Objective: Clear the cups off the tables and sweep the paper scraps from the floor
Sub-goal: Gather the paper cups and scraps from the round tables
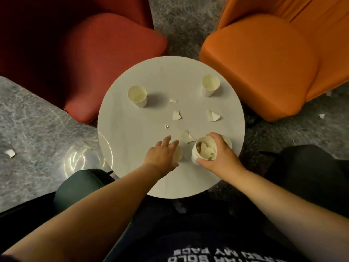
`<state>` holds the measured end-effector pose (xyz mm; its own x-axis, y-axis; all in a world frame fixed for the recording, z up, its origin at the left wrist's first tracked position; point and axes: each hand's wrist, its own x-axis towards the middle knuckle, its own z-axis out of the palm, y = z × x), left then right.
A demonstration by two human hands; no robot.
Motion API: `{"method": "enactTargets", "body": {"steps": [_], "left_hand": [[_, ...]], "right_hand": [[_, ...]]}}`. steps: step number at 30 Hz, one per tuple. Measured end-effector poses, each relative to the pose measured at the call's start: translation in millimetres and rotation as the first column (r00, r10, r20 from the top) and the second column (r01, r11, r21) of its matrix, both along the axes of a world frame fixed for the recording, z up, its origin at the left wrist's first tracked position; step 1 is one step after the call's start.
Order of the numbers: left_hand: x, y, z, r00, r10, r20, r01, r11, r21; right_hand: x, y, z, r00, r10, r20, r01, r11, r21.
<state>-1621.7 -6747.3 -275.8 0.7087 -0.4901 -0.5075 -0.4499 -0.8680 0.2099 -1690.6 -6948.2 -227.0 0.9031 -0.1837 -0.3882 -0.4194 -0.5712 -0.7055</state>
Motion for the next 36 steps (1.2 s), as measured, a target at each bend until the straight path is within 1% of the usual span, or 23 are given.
{"method": "enactTargets", "body": {"steps": [2,5,8,10,13,14,15,16,18,20,24,27,33,36], "left_hand": [[14.9,5.9,-0.6,0.998,-0.028,-0.053,0.027,0.999,-0.032],[37.5,19.6,3.0,0.994,-0.057,-0.093,0.05,0.996,-0.068],[66.6,38.3,15.5,0.998,-0.033,-0.06,0.023,0.985,-0.169],[90.8,51.6,28.4,0.998,0.056,0.001,-0.053,0.95,-0.308],[128.4,72.0,46.5,0.956,0.278,0.098,-0.18,0.814,-0.552],[140.3,78.5,50.5,0.932,0.338,0.128,-0.199,0.776,-0.598],[150.7,84.4,53.5,0.911,0.38,0.16,-0.208,0.758,-0.618],[159.9,89.0,55.5,0.893,0.406,0.191,-0.214,0.759,-0.615],[173.0,93.1,55.8,0.874,0.418,0.248,-0.224,0.8,-0.557],[179.3,91.5,51.1,0.88,0.398,0.258,-0.241,0.844,-0.479],[180.6,81.7,31.8,0.935,0.319,0.155,-0.262,0.915,-0.307],[179.7,75.6,16.8,0.963,0.258,0.082,-0.234,0.945,-0.228],[178.3,65.8,-1.2,0.978,0.208,0.007,-0.205,0.969,-0.137],[178.7,60.3,-4.0,0.971,0.238,0.013,-0.233,0.958,-0.165]], "right_hand": [[4.5,8.1,-3.4,0.998,-0.056,-0.019,0.056,0.998,0.001],[12.6,19.6,-4.7,0.99,-0.125,-0.063,0.124,0.992,-0.014],[25.7,30.6,-3.5,0.975,-0.218,-0.047,0.217,0.976,-0.021],[34.3,37.4,-4.2,0.965,-0.262,-0.026,0.262,0.965,-0.006],[41.6,46.9,-6.0,0.949,-0.314,-0.001,0.314,0.949,-0.001],[43.1,49.4,-7.5,0.944,-0.33,0.001,0.33,0.944,0.001],[43.9,51.5,-9.1,0.938,-0.345,0.005,0.345,0.938,0.002],[44.1,53.3,-10.5,0.933,-0.36,0.01,0.36,0.933,0.001],[42.7,56.3,-11.1,0.923,-0.385,0.023,0.385,0.923,0.005],[38.4,58.4,-10.1,0.914,-0.404,0.031,0.404,0.915,0.004],[24.9,62.0,-6.0,0.897,-0.441,0.001,0.441,0.897,-0.011],[14.6,61.5,-4.4,0.893,-0.449,-0.028,0.449,0.893,0.003],[2.4,51.8,-6.5,0.882,-0.465,-0.077,0.469,0.883,0.034],[1.9,48.0,-5.9,0.879,-0.47,-0.077,0.473,0.88,0.042]]}}
